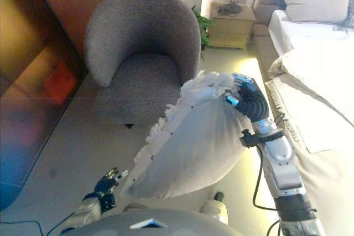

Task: Pick up the cushion and take it to the sofa

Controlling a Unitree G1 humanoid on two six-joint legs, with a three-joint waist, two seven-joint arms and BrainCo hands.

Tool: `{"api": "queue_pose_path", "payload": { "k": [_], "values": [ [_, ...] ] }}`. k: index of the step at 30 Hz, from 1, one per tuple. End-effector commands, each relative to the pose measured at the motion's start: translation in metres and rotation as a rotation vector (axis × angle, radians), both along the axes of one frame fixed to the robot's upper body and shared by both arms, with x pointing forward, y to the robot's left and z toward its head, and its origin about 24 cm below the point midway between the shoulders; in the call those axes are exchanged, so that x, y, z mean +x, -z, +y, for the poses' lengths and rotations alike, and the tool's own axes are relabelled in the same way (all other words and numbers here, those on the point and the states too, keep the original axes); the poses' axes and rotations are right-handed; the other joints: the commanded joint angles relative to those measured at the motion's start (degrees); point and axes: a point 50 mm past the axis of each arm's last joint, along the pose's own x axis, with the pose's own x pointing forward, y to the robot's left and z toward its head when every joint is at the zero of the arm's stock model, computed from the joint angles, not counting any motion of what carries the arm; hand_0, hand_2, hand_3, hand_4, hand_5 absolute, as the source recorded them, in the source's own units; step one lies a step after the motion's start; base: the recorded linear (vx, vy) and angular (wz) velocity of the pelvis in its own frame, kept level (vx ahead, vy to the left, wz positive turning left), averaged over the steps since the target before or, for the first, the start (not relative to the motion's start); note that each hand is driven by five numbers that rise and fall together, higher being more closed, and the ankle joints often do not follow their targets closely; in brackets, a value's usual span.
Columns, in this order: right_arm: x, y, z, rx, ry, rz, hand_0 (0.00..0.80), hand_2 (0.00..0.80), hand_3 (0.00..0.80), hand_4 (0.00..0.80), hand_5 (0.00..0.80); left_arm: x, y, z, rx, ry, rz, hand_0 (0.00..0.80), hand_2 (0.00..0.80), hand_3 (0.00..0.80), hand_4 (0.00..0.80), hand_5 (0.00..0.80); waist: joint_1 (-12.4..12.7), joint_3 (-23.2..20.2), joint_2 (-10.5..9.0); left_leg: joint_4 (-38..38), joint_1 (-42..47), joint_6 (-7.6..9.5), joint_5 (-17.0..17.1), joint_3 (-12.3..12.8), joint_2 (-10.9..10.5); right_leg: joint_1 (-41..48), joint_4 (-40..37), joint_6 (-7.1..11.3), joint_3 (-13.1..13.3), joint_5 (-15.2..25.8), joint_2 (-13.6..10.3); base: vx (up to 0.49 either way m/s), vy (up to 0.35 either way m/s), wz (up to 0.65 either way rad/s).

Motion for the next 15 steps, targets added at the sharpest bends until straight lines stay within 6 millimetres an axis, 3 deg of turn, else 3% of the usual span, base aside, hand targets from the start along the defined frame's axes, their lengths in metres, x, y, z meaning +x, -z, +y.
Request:
{"api": "queue_pose_path", "payload": {
  "k": [1, 3, 4, 7, 11, 14, 15],
  "values": [
    [-0.019, -0.086, 0.011, 0.119, -0.120, -0.453, 0.800, 0.800, 0.800, 0.800, 0.800, -0.004, 0.002, 0.016, 0.134, 0.033, 0.067, 0.000, 0.000, 0.000, 0.000, 0.000, 0.2, 0.5, -0.64, -0.2, -6.3, 4.06, 4.8, -2.7, 1.3, 5.6, 2.0, 4.01, -0.5, -6.5, -6.1, -0.062, -0.014, -0.12],
    [-0.021, -0.090, 0.013, 0.104, -0.141, -0.472, 0.800, 0.800, 0.800, 0.800, 0.800, -0.020, 0.006, 0.017, 0.148, -0.079, 0.102, 0.000, 0.000, 0.000, 0.000, 0.000, 1.1, 1.6, -0.96, 0.9, -6.5, 4.72, 2.7, -7.3, -0.9, 5.1, 2.0, 3.65, 2.1, -6.4, -5.7, -0.042, 0.007, -0.15],
    [-0.021, -0.091, 0.014, 0.106, -0.153, -0.471, 0.800, 0.800, 0.800, 0.800, 0.800, -0.022, 0.007, 0.019, 0.143, -0.100, 0.108, 0.000, 0.000, 0.000, 0.000, 0.000, 1.1, 1.8, -1.15, 1.2, -6.7, 4.98, 2.4, -7.9, -1.5, 4.4, 2.6, 3.50, 2.8, -6.4, -5.9, -0.035, 0.035, -0.26],
    [-0.020, -0.091, 0.016, 0.115, -0.150, -0.461, 0.800, 0.800, 0.800, 0.800, 0.800, -0.023, 0.008, 0.019, 0.151, -0.058, 0.132, 0.000, 0.000, 0.000, 0.000, 0.000, 1.2, 2.6, -1.31, 2.2, -7.3, 5.14, 2.2, -7.5, -1.4, 3.9, 3.6, 3.31, 3.3, -6.7, -6.2, -0.034, 0.034, -0.25],
    [-0.019, -0.093, 0.017, 0.163, -0.104, -0.477, 0.800, 0.800, 0.800, 0.800, 0.800, -0.008, 0.007, 0.021, 0.156, 0.098, 0.158, 0.000, 0.000, 0.000, 0.000, 0.000, 1.2, 2.9, -1.80, 1.9, -7.8, 5.21, 2.2, -7.3, -1.5, 4.2, 4.1, 3.85, 2.8, -6.4, -7.5, -0.005, -0.011, -0.11],
    [-0.019, -0.093, 0.017, 0.167, -0.091, -0.487, 0.800, 0.800, 0.800, 0.800, 0.800, -0.004, 0.006, 0.022, 0.159, 0.110, 0.159, 0.000, 0.000, 0.000, 0.000, 0.000, 1.0, 3.0, -1.84, 1.7, -7.6, 5.53, 2.1, -7.4, -1.8, 4.1, 4.6, 3.78, 3.3, -6.9, -7.3, 0.012, -0.053, -0.06],
    [-0.019, -0.096, 0.017, 0.170, -0.080, -0.495, 0.800, 0.800, 0.800, 0.800, 0.800, 0.000, 0.004, 0.030, 0.174, 0.091, 0.171, 0.000, 0.000, 0.000, 0.000, 0.000, 0.2, 2.7, -1.82, 1.2, -7.2, 5.70, 2.2, -7.6, -1.8, 3.6, 5.9, 3.57, 4.7, -8.2, -6.5, 0.038, -0.157, 0.14]
  ]
}}
